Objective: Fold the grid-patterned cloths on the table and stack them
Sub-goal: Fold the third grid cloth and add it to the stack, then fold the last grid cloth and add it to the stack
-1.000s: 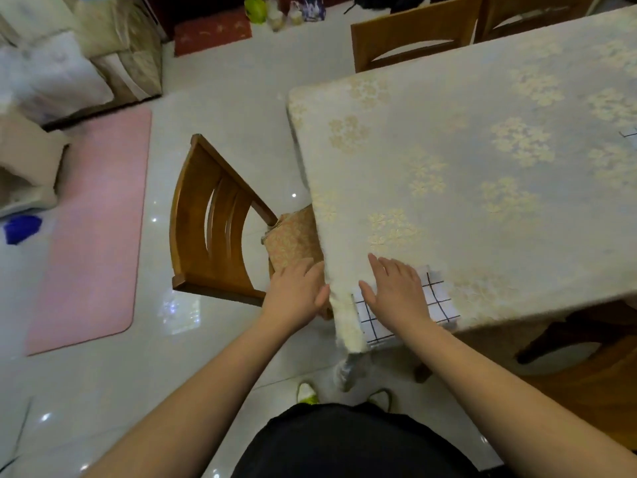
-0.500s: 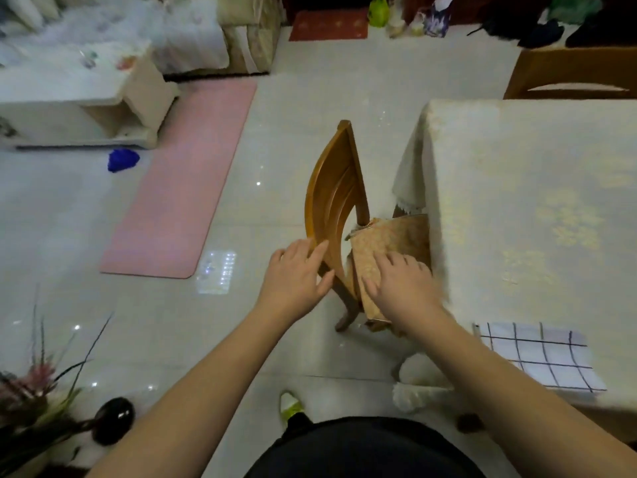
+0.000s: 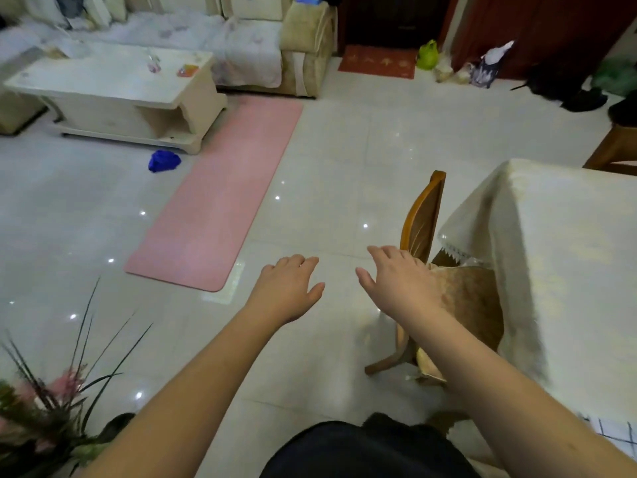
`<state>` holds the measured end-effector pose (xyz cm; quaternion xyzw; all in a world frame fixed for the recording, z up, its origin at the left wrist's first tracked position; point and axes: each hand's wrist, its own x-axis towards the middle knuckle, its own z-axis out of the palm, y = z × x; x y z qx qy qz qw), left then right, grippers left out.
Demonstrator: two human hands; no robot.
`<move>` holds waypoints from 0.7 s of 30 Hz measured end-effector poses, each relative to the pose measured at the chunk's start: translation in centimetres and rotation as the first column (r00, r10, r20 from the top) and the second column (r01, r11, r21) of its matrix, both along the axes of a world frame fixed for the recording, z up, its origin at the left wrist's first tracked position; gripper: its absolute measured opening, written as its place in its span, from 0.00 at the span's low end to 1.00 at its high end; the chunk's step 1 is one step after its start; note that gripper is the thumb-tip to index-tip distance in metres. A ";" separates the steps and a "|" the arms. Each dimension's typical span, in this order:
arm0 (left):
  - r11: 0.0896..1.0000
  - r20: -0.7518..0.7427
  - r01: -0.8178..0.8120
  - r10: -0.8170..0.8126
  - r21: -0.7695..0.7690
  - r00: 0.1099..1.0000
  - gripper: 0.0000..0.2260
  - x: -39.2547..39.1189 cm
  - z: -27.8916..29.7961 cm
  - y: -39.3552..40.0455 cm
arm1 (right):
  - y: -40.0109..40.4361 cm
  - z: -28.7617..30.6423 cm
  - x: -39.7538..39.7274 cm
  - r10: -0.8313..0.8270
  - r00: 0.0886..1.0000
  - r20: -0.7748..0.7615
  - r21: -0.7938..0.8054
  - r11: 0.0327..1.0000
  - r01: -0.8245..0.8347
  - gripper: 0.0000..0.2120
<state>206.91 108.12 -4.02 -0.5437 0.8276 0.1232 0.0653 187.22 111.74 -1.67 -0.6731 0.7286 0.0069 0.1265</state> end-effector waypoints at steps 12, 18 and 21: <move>0.992 0.071 0.047 -0.055 0.118 0.996 0.25 -2.9 -0.2 -13.6 | -13.8 -3.9 -2.1 -0.019 0.995 0.103 0.126 0.992 0.005 0.28; 0.991 0.092 0.086 -0.095 0.102 0.991 0.24 -4.0 0.5 -20.2 | -19.8 -3.7 -4.5 -0.060 0.994 0.097 0.142 0.989 0.046 0.28; 0.983 0.079 0.125 -0.137 0.132 0.987 0.24 -5.3 -0.5 -22.9 | -22.1 -3.9 -5.5 -0.105 0.992 0.068 0.173 0.981 0.092 0.27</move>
